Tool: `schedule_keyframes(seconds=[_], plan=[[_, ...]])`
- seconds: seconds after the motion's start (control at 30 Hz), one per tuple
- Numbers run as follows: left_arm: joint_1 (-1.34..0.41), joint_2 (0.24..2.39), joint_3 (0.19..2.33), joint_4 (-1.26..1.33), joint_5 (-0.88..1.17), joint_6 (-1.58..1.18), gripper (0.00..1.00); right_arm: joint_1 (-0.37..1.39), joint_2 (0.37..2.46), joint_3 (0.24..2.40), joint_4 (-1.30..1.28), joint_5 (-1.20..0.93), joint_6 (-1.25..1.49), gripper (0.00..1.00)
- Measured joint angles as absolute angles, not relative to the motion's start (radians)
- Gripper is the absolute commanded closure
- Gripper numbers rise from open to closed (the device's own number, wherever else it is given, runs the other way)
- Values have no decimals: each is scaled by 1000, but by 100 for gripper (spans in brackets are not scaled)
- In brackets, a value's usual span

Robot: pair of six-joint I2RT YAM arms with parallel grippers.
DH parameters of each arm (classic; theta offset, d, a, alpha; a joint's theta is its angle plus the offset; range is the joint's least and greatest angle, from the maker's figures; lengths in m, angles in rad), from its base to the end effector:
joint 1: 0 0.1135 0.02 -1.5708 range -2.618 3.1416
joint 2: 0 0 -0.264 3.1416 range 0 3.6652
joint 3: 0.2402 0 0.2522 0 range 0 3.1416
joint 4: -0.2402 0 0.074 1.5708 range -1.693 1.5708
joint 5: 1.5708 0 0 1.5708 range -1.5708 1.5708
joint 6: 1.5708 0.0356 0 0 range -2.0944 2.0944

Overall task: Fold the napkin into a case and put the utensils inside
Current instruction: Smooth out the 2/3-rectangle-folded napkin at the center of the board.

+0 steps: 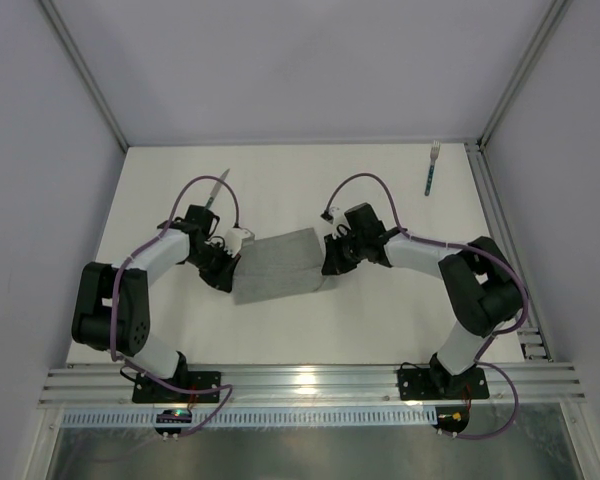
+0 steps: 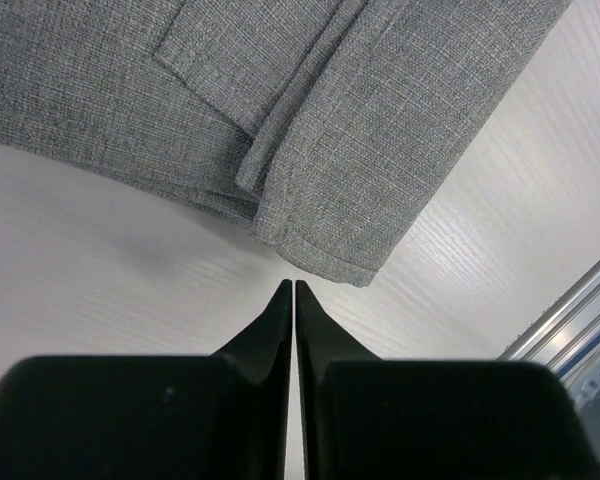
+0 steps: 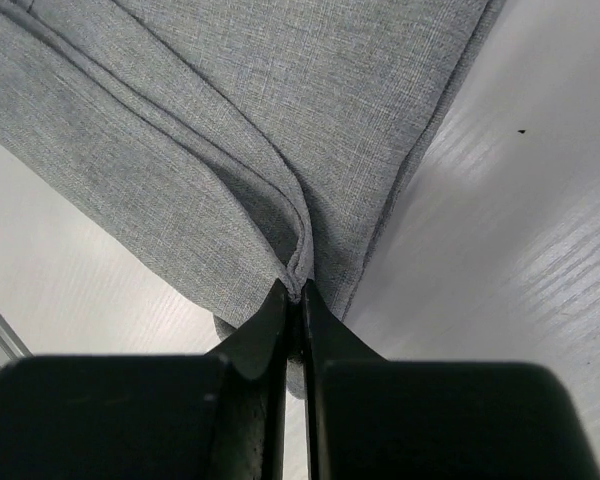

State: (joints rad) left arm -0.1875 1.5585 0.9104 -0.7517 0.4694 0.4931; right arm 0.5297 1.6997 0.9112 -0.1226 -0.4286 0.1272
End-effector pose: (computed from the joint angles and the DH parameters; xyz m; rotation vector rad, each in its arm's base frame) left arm 0.2586 -0.0655 0.1732 1.0014 2.6539 -0.6332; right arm 0.2811 0.1817 0.1598 -0.6924 2.4481 0.8028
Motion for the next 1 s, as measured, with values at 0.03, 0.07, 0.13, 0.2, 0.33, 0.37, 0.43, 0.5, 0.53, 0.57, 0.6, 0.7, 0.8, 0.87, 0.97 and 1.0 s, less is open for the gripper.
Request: schedule_keyframes(seconds=[0.03,0.07,0.13,0.2,0.33,0.37,0.43,0.5,0.53,0.57,0.6,0.7,0.8,0.87,0.97,1.0], plan=[[-187,1559,910,-752,467,489,100,530,1701,911,-123,-431,128,97],[-187,1559,910,-752,463,486,100,530,1701,911,-124,-433,132,97],[-187,1559,910,-752,453,482,100,530,1701,911,-120,-437,135,97],[-187,1559,910,-752,439,477,100,527,1700,911,-120,-440,143,97],[-187,1559,910,-750,411,475,99,507,1700,907,-100,-454,177,97],[-187,1559,910,-751,410,476,96,500,1700,906,-97,-458,185,97],[-187,1556,914,-764,418,484,82,491,1700,903,-88,-469,194,97],[-187,1538,936,-797,435,491,71,487,1700,899,-75,-480,199,97],[-187,1520,952,-806,447,491,69,488,1700,897,-72,-486,200,97],[-187,1502,968,-807,454,488,68,488,1700,897,-71,-489,202,97],[-187,1477,992,-804,463,478,67,488,1700,897,-68,-493,202,97],[-196,1448,1067,-754,472,441,67,491,1700,897,-64,-500,202,97],[-239,1530,1131,-698,454,415,61,496,1700,896,-60,-501,202,97],[-286,1612,1142,-664,426,405,58,498,1700,895,-56,-502,202,97],[-350,1717,1137,-659,392,410,57,501,1700,888,-52,-504,202,97],[-362,1736,1135,-662,388,414,57,502,1700,887,-52,-505,202,97]])
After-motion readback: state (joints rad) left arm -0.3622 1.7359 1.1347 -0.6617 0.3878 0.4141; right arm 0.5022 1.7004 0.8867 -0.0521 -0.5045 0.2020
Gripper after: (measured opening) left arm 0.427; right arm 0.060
